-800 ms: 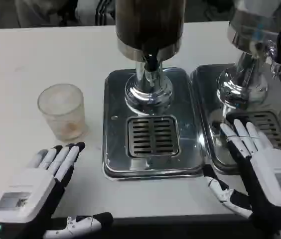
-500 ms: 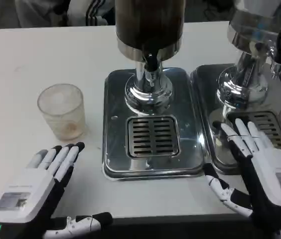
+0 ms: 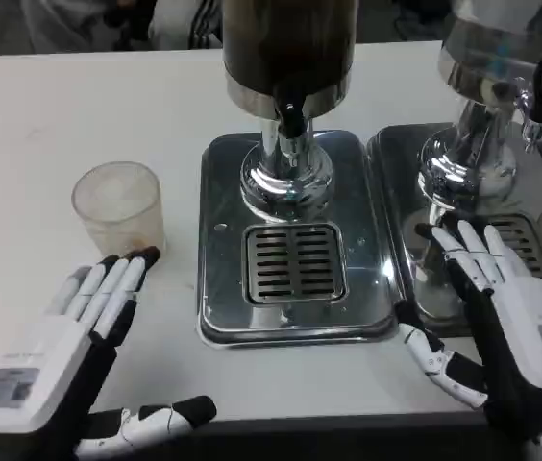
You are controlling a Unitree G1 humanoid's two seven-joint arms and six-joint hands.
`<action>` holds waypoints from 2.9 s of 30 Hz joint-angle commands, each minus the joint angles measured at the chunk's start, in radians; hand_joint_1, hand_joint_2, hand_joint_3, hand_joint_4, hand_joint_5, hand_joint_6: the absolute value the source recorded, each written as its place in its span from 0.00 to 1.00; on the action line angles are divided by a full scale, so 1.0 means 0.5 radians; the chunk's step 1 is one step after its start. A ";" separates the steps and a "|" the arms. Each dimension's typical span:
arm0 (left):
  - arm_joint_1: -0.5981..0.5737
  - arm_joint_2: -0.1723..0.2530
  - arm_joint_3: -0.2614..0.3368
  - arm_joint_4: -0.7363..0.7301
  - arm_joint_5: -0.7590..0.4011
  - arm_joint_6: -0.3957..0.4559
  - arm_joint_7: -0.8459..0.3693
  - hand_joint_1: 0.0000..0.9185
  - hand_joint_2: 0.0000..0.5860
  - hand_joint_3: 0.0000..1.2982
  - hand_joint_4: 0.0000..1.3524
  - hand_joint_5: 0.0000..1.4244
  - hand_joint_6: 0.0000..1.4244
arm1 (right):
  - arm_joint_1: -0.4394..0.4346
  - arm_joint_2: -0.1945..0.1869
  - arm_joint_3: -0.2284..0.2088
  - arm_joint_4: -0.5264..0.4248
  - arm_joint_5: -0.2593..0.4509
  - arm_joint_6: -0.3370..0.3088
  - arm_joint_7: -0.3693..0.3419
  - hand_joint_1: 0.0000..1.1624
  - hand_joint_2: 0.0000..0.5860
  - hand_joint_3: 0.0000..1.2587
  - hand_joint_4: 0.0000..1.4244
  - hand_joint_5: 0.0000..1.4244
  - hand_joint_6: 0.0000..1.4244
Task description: Grasp the cup under the faucet to collect the drink, then remove the cup.
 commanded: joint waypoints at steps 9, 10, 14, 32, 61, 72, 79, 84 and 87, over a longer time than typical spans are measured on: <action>-0.431 -0.060 0.129 0.534 -0.278 -0.353 0.297 0.00 0.00 0.00 0.00 0.00 0.00 | 0.095 0.074 -0.032 -0.134 0.063 -0.008 -0.055 0.34 0.75 0.14 0.07 0.00 0.06; -0.473 -0.064 0.134 0.591 -0.294 -0.373 0.307 0.00 0.00 0.00 0.00 0.00 0.00 | 0.092 0.076 -0.031 -0.133 0.064 -0.007 -0.056 0.34 0.75 0.15 0.07 0.01 0.06; -0.681 -0.082 0.144 0.876 -0.393 -0.424 0.279 0.03 0.00 0.00 0.00 0.00 0.00 | 0.079 0.082 -0.026 -0.133 0.074 -0.011 -0.052 0.34 0.74 0.15 0.10 0.02 0.07; -1.451 -0.024 -0.074 1.958 -0.415 -0.402 0.195 0.24 0.00 0.00 0.00 0.07 0.08 | 0.033 0.129 0.021 -0.119 0.080 -0.018 -0.044 0.37 0.76 0.19 0.16 0.08 0.09; -1.841 -0.119 -0.169 2.396 -0.589 -0.190 -0.189 0.33 0.02 0.00 0.01 0.18 0.18 | 0.056 0.123 0.041 -0.196 0.102 -0.022 0.022 0.37 0.76 0.25 0.22 0.12 0.10; -1.896 -0.168 -0.209 2.414 -0.574 -0.120 -0.214 0.37 0.04 0.03 0.04 0.20 0.20 | 0.092 0.115 0.020 -0.242 0.124 -0.013 0.069 0.37 0.76 0.26 0.22 0.13 0.10; -1.925 -0.189 -0.262 2.408 -0.526 -0.102 -0.164 0.46 0.08 0.05 0.05 0.22 0.22 | 0.096 0.114 0.008 -0.245 0.157 -0.026 0.104 0.37 0.76 0.26 0.23 0.13 0.11; -1.930 -0.202 -0.297 2.409 -0.507 -0.092 -0.122 0.52 0.11 0.07 0.07 0.25 0.26 | 0.097 0.118 -0.003 -0.242 0.193 -0.030 0.127 0.37 0.76 0.26 0.23 0.13 0.11; -1.921 -0.212 -0.322 2.406 -0.484 -0.092 -0.057 0.57 0.14 0.14 0.13 0.32 0.36 | 0.095 0.118 -0.004 -0.240 0.205 -0.031 0.137 0.37 0.75 0.26 0.23 0.13 0.11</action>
